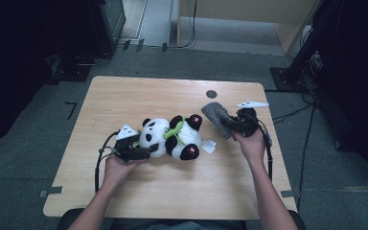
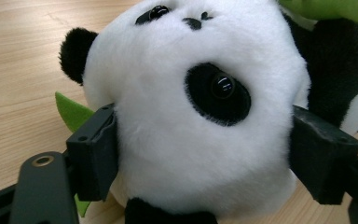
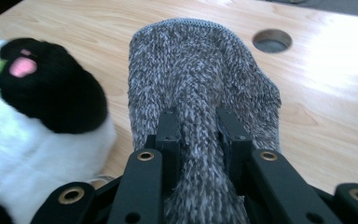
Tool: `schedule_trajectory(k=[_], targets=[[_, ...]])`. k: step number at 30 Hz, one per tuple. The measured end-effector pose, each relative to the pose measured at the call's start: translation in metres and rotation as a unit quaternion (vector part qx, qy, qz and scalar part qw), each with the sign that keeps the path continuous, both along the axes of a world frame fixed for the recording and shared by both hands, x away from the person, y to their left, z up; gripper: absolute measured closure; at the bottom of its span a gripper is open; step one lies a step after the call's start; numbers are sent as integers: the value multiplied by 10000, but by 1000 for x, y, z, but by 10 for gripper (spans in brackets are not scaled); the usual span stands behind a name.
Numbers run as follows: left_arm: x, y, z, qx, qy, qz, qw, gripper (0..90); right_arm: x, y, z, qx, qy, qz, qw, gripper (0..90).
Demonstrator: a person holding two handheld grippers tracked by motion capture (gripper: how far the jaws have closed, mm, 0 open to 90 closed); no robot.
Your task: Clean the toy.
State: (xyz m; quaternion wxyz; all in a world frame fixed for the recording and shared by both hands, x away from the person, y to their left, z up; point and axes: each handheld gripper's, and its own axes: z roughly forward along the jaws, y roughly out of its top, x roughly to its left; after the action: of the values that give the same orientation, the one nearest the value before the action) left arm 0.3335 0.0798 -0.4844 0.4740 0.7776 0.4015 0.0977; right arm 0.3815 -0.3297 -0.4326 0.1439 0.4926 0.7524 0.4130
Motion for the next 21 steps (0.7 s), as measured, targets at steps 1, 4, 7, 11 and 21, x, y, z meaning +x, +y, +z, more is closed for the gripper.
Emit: schedule_trajectory(k=[1,4,7,11,21], targets=[[0,0,0,6,-9,-9,10000,187,0,0,0,0,0,0,10000,747],[-1,-1,0,-13,-6,-8,10000,132,-2,7,9,-9,-91,114,9999,742],[-1,-1,0,-2,23,15,10000,104,-2,11,13,22,-97,164,9998,743],[0,-2,2,-57,127,37,9999,44,-1,16,17,10,-73,262,9996,743],[4,-7,-1,99,76,-83,9999,0,-3,21,27,111,-108,369,9992,743]])
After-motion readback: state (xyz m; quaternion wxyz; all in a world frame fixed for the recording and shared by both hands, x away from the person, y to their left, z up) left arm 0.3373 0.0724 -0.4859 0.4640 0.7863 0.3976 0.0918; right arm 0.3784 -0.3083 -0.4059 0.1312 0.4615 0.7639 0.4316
